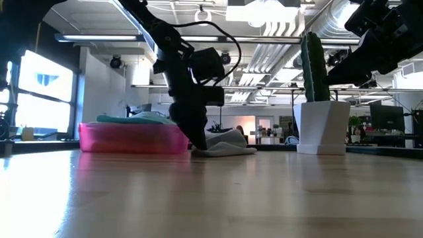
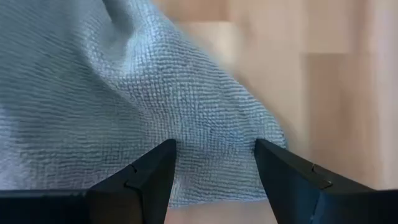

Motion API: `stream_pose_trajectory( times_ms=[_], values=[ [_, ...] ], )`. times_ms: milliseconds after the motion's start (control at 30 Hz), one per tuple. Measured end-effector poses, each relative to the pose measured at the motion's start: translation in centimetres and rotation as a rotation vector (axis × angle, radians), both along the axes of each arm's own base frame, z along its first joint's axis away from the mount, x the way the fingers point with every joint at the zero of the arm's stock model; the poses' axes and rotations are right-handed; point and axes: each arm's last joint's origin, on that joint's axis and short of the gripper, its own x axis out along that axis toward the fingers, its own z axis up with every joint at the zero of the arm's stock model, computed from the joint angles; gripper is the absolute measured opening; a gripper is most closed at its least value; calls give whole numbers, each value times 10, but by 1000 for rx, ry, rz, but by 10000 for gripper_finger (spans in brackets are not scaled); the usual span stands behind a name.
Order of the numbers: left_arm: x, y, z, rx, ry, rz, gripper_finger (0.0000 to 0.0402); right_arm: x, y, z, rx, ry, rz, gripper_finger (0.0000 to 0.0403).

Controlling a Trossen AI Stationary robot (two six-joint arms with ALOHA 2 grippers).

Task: Fold microfiber towels
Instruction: Fold the gray towel on the table

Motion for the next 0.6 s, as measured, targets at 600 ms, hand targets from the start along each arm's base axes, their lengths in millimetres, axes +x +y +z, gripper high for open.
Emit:
stream_pose_trajectory(
  times_ms=[600],
  values=[
    [26,-152,-1,-272,43,-212,211,0,0,0,-1,1,0,167]
  ],
)
